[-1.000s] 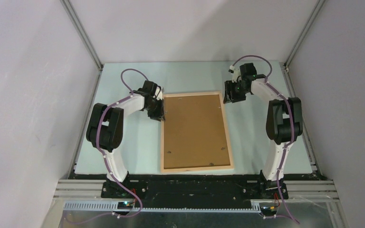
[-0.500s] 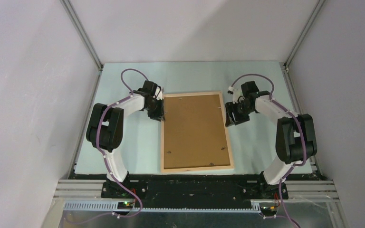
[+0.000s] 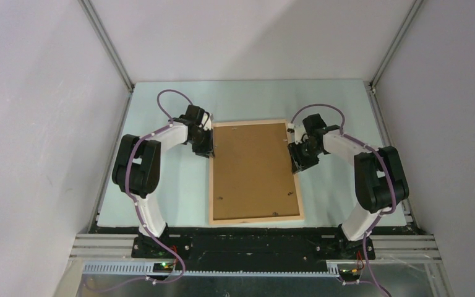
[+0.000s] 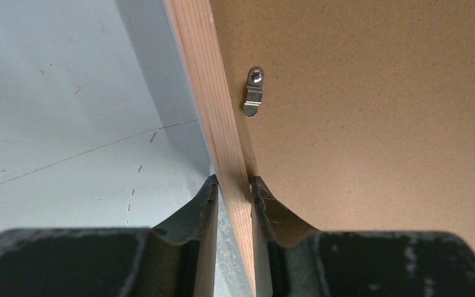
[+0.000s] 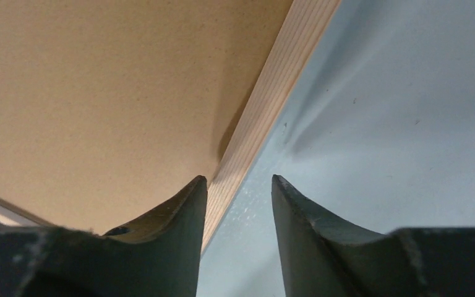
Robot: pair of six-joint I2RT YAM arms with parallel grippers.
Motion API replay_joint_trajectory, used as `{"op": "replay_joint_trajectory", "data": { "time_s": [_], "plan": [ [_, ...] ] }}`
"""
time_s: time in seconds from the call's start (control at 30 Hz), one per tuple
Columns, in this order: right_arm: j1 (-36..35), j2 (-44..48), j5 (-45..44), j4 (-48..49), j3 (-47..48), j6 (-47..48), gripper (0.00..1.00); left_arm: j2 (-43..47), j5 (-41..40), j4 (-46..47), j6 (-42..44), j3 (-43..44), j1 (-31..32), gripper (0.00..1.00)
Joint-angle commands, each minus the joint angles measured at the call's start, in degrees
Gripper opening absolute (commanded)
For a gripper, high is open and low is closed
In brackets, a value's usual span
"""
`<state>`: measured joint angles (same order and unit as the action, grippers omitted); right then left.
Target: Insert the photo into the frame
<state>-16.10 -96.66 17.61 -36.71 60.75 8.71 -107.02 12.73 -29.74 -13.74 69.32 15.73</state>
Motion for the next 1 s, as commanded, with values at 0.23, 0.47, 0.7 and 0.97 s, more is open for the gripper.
{"op": "replay_joint_trajectory", "data": {
  "time_s": [0.23, 0.47, 0.7, 0.97],
  "plan": [
    [-0.7, -5.1, -2.4, 3.3, 3.6, -1.7, 0.29, 0.5, -0.1, 1.1, 0.5, 2.8, -1.6, 0.0],
    [1.3, -9.2, 0.9, 2.8, 9.5, -5.0, 0.18, -1.7, 0.8, -0.3, 0.2, 6.2, -2.6, 0.0],
    [1.6, -8.8, 0.9, 1.9, 12.5, -5.0, 0.38, -3.9, 0.7, -2.1, -0.1, 9.5, -3.2, 0.0],
    [2.0, -3.1, 0.9, -1.3, 10.3, -4.8, 0.6, -3.7, -0.8, -2.0, -2.1, 8.7, -3.1, 0.0]
  ]
}}
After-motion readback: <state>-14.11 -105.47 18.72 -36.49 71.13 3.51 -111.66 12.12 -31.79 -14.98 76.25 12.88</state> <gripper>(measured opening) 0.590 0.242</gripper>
